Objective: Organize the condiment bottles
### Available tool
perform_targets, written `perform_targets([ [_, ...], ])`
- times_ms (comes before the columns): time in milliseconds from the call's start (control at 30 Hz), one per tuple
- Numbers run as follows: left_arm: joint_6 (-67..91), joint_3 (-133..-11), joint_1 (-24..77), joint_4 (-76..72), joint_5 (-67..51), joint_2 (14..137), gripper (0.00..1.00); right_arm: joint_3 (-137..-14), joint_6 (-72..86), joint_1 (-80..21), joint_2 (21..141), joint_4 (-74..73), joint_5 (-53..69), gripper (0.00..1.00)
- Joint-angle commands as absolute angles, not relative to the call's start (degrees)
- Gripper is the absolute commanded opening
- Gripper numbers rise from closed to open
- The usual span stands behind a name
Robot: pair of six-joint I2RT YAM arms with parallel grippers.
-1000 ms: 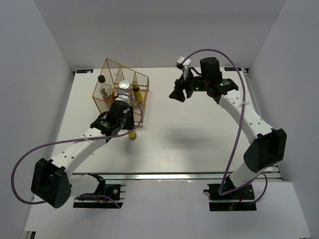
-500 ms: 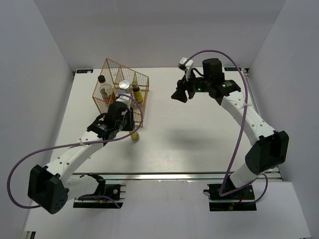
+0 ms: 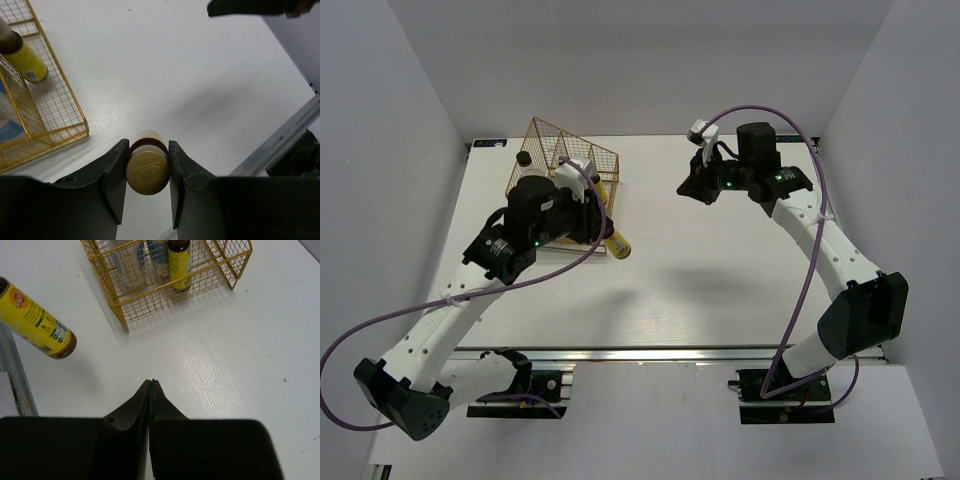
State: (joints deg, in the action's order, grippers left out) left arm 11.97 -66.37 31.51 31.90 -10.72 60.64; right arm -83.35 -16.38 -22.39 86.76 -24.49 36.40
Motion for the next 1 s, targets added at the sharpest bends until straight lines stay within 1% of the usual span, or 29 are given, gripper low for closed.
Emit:
perform_targets([
  [0,11.7,-71.5,31.6,25.9,-4.4,63.8,0.0,-82.6,-15.7,-21.9,83.9,-23.2,37.1,0.0],
  [100,10.6,-76.5,31.6,23.2,2.3,69.7,0.0,-81.9,-15.6,-21.4,83.1,-23.2,37.1,0.0],
  [267,7.2,-84.2,31.6,20.7,9.5,78.6,0.0,-79.5,-15.5,-20.6,80.7,-22.9,36.9,0.0],
  [400,5.2,-87.2,30.9,21.4,12.4,82.1,0.0,-76.5,-15.2,-20.1,78.4,-22.1,36.4,0.0],
  [667,6.1,-84.5,26.9,18.9,13.6,84.1,0.0,-73.2,-14.8,-18.9,76.2,-21.5,36.2,0.0],
  [833,5.9,-82.3,26.1,17.9,13.6,84.4,0.0,-72.6,-14.7,-18.6,76.0,-21.4,36.5,0.0],
  [967,5.7,-78.2,25.3,16.4,12.0,84.8,0.0,-72.2,-14.4,-18.6,75.9,-21.4,36.6,0.0],
])
